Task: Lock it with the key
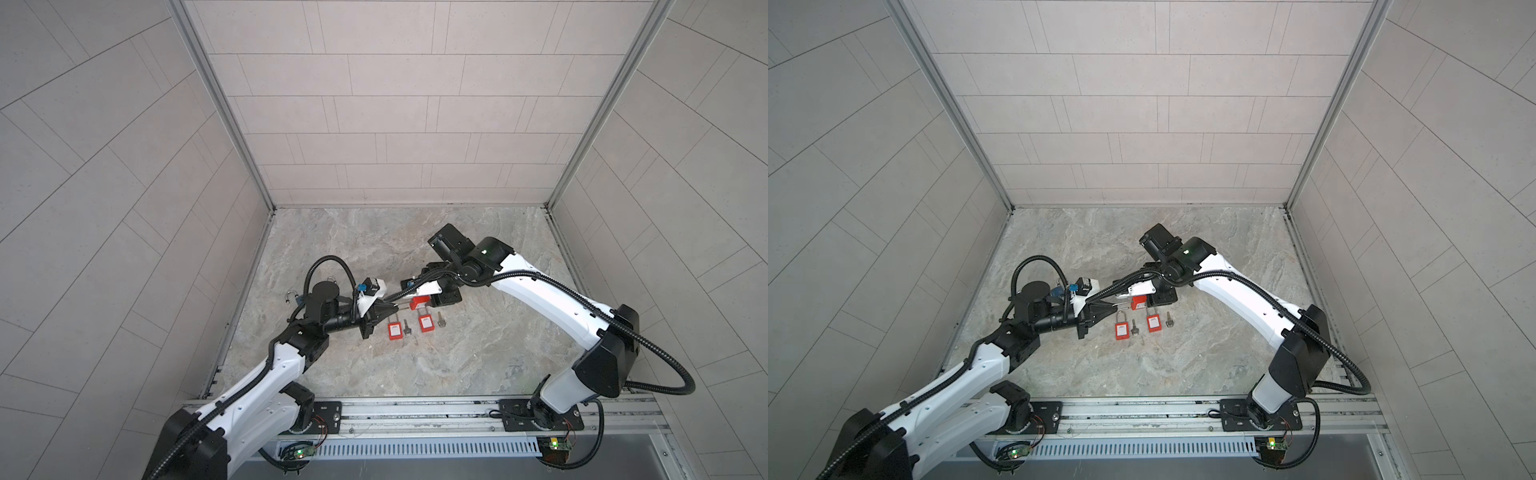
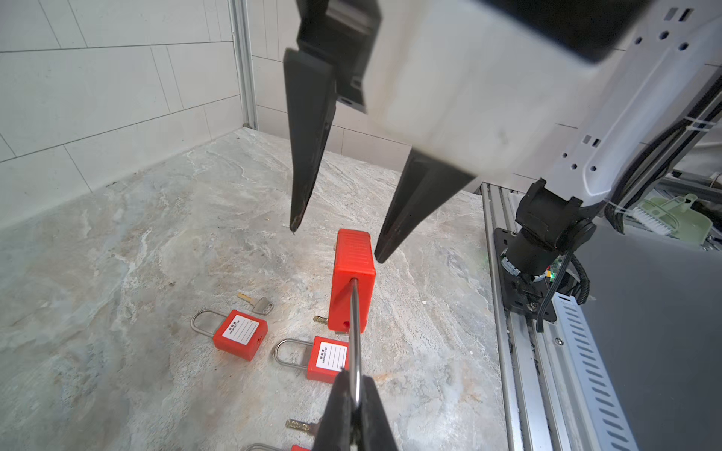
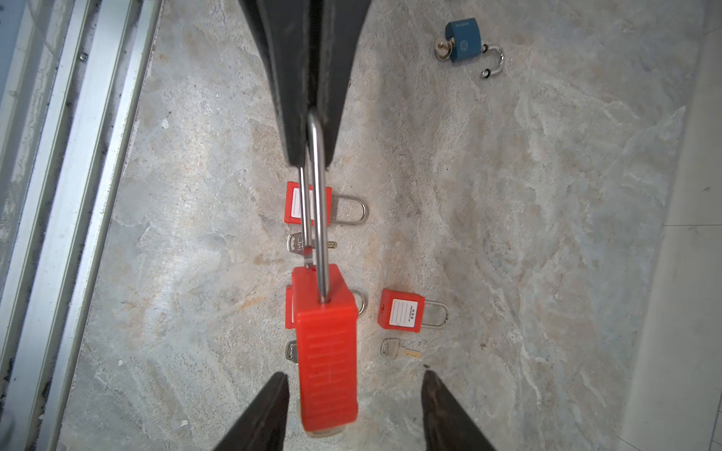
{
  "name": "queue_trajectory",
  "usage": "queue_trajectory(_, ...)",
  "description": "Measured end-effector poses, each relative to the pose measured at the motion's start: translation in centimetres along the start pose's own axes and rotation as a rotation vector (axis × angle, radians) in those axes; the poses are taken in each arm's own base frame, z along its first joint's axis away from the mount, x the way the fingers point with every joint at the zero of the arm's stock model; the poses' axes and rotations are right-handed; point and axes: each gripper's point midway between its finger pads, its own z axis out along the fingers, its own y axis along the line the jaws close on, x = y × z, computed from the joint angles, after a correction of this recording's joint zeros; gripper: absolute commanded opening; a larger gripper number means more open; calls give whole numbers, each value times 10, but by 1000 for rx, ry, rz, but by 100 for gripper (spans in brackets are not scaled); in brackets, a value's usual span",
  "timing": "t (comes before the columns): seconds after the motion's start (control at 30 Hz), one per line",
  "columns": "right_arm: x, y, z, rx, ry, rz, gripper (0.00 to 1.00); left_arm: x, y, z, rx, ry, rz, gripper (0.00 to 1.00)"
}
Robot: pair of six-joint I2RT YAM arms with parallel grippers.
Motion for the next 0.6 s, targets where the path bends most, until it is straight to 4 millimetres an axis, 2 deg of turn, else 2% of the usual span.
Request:
queue_trajectory(0.33, 0, 14, 2, -69, -10, 12, 35, -9, -4, 1, -8, -26, 62, 0)
queue_trajectory(0.6, -4, 19, -6, -96, -26, 15, 22, -14, -10, 3, -3, -40, 105, 0)
